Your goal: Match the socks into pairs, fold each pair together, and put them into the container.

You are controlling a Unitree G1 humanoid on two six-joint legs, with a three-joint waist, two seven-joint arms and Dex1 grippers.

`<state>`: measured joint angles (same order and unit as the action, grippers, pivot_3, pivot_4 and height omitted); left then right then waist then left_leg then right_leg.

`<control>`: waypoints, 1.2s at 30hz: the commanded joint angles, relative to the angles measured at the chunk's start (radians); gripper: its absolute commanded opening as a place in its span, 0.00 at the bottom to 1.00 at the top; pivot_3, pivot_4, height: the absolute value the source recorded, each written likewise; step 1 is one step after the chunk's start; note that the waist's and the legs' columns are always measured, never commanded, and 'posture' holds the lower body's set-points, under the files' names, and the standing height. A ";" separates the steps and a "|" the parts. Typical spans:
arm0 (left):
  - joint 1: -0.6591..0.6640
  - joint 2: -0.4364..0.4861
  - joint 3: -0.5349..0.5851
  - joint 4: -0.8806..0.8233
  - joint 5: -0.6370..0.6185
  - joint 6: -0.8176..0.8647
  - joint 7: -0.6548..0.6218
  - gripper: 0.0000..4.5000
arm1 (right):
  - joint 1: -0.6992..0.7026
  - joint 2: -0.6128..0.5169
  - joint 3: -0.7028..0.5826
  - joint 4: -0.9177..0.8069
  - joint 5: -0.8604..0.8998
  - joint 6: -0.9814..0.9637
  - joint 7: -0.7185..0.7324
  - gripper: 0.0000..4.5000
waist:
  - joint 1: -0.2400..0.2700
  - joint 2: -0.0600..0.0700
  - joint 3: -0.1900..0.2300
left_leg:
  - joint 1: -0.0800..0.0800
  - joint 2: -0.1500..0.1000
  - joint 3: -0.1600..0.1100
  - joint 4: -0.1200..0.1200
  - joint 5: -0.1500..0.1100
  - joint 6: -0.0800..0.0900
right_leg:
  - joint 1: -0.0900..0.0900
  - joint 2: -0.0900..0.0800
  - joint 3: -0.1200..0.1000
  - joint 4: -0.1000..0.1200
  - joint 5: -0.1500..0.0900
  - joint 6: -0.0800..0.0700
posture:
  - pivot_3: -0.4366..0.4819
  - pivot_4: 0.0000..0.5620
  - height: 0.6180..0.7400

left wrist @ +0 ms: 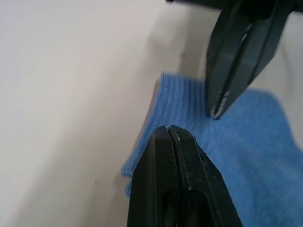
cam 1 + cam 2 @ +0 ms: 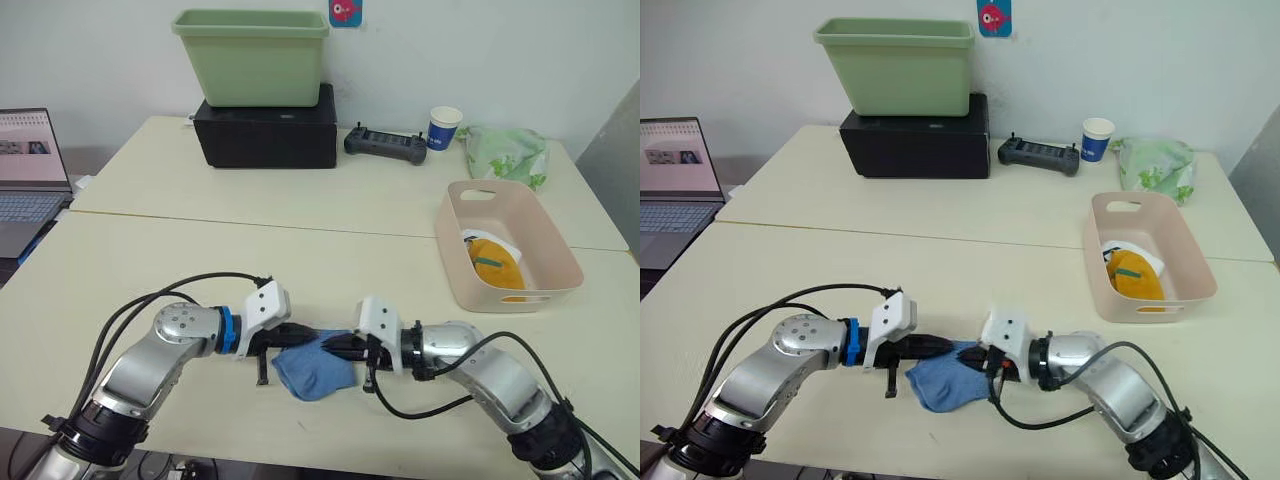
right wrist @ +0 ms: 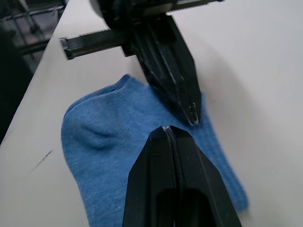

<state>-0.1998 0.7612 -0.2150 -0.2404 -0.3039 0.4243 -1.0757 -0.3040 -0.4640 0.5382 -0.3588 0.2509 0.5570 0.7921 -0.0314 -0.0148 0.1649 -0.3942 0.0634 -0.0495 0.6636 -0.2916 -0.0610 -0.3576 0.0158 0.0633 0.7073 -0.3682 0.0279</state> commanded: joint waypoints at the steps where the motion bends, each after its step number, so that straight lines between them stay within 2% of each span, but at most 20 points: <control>1: 0.005 0.009 -0.006 0.017 0.039 -0.041 -0.002 0.00 | -0.001 -0.030 0.035 0.004 -0.044 -0.049 0.052 0.01 | 0.001 0.000 0.000 | 0.000 0.000 0.000 0.000 0.000 0.000 | 0.000 0.000 0.000 0.000 0.000 0.000 | 0.48 0.27 0.84; 9: 0.026 -0.001 0.009 0.050 0.054 -0.098 0.001 0.00 | 0.113 -0.166 0.003 -0.090 -0.051 -0.080 0.112 0.01 | 0.003 0.000 0.000 | 0.001 0.000 0.000 0.000 0.000 0.000 | 0.002 -0.001 -0.001 -0.001 0.000 0.000 | 0.48 0.27 0.84; 13: 0.008 -0.004 0.064 -0.037 -0.032 -0.072 -0.017 0.00 | 0.169 -0.181 -0.112 -0.191 0.024 -0.039 0.081 0.01 | 0.001 0.000 0.000 | 0.002 0.000 0.000 0.000 0.000 0.001 | 0.004 -0.001 -0.001 -0.001 0.000 0.000 | 0.48 0.27 0.84; 18: 0.014 0.053 0.123 -0.167 -0.127 0.010 -0.056 0.00 | 0.210 -0.187 -0.220 -0.263 0.093 0.048 0.046 0.01 | 0.001 0.000 0.000 | 0.002 0.000 -0.001 0.000 0.000 0.000 | 0.004 -0.001 -0.001 -0.001 0.000 0.000 | 0.48 0.27 0.84; 23: 0.064 0.089 0.115 -0.183 -0.103 -0.016 -0.067 0.00 | 0.240 -0.117 -0.321 -0.299 0.155 0.170 -0.077 0.01 | 0.001 0.000 0.000 | 0.002 0.000 0.000 0.000 0.000 0.000 | 0.004 -0.001 0.000 -0.002 0.000 0.000 | 0.48 0.27 0.84; 27: 0.097 0.075 0.080 -0.156 -0.067 -0.023 -0.051 0.00 | 0.239 -0.068 -0.328 -0.334 0.131 0.219 -0.175 0.01 | 0.001 0.000 0.000 | 0.002 0.000 0.000 0.000 0.000 0.000 | 0.004 -0.001 0.000 -0.002 0.000 0.000 | 0.48 0.27 0.84; 32: 0.136 0.094 0.047 -0.068 0.002 -0.097 -0.075 0.00 | 0.209 -0.042 -0.354 -0.348 0.235 0.396 -0.204 0.01 | 0.001 0.000 0.000 | 0.002 0.000 0.000 -0.001 0.000 0.000 | 0.003 -0.001 0.000 -0.002 0.000 0.000 | 0.48 0.27 0.84; 35: 0.155 0.101 0.047 -0.050 0.017 -0.127 -0.092 0.00 | 0.185 -0.022 -0.420 -0.339 0.359 0.544 -0.202 0.01 | 0.001 0.000 0.000 | 0.002 0.000 0.000 -0.001 0.000 0.001 | 0.004 -0.001 0.000 -0.002 0.000 0.000 | 0.48 0.27 0.84; 36: 0.157 0.099 0.048 -0.044 0.019 -0.131 -0.092 0.00 | 0.175 -0.017 -0.449 -0.336 0.403 0.606 -0.202 0.05 | 0.001 0.000 0.000 | 0.002 0.000 0.000 -0.001 0.000 0.001 | 0.004 -0.001 0.000 -0.002 0.000 0.000 | 0.48 0.27 0.84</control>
<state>-0.0566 0.8471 -0.1599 -0.3004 -0.3054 0.3052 -1.1536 -0.1100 -0.4876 0.1497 -0.6642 0.5617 1.0719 0.5849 -0.0303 -0.0143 0.1653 -0.3922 0.0631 -0.0493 0.6629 -0.2921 -0.0603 -0.3540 0.0150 0.0632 0.7054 -0.3682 0.0279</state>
